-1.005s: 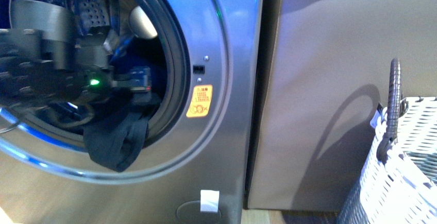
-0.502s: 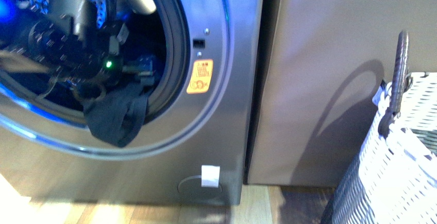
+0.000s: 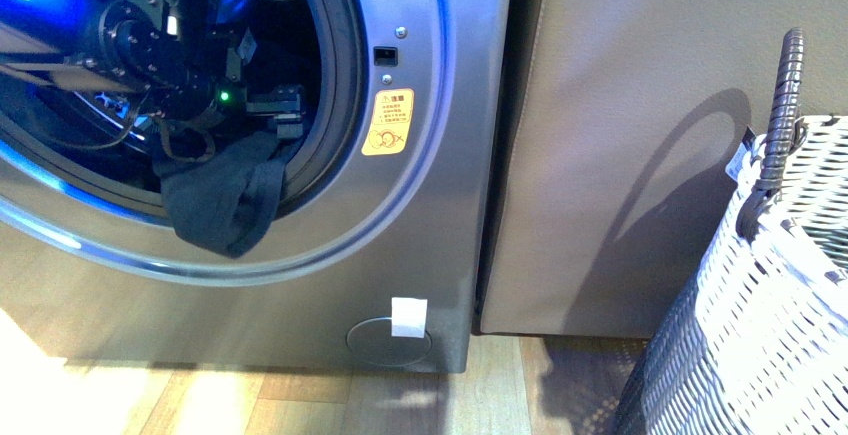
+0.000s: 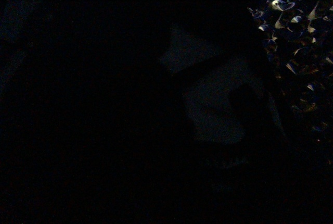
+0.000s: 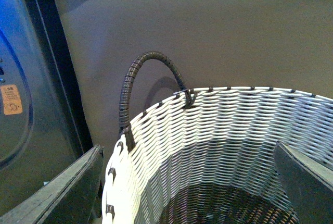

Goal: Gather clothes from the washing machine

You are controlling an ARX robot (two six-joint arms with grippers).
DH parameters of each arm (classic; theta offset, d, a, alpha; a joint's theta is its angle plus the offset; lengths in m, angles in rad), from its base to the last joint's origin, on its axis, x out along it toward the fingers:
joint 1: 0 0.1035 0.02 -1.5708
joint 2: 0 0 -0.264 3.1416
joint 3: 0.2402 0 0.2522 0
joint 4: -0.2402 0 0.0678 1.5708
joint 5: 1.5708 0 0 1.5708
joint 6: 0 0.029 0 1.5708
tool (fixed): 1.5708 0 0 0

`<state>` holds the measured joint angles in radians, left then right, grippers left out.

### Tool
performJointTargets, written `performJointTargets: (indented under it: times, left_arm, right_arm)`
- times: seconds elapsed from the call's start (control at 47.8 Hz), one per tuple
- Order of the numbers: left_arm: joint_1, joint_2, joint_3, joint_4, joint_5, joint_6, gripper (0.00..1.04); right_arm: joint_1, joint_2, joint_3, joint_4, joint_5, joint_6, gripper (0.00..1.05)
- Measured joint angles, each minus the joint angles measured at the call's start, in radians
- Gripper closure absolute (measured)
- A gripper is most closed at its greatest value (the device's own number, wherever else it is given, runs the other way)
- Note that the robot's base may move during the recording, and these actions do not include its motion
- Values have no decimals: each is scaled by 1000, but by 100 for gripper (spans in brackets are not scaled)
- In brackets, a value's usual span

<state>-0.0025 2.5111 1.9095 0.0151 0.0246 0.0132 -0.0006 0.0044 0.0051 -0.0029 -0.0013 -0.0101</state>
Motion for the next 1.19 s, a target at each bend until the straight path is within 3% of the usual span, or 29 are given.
performJointTargets:
  times: [0.544, 0.9, 1.047, 1.152, 1.193]
  left_arm:
    - [1, 117, 184, -96, -45, 4, 7]
    - [16, 107, 126, -39, -40, 24, 59]
    - [29, 55, 40, 6, -10, 21, 86]
    - [37, 32, -3, 36, 5, 14, 99]
    - [39, 21, -21, 48, 6, 12, 99]
  right_arm:
    - [0, 0, 0, 0, 0, 0, 8]
    - [0, 0, 0, 0, 0, 0, 8]
    - [0, 0, 0, 0, 0, 0, 8]
    - [0, 0, 0, 0, 0, 0, 8]
    - [0, 0, 0, 0, 0, 0, 8]
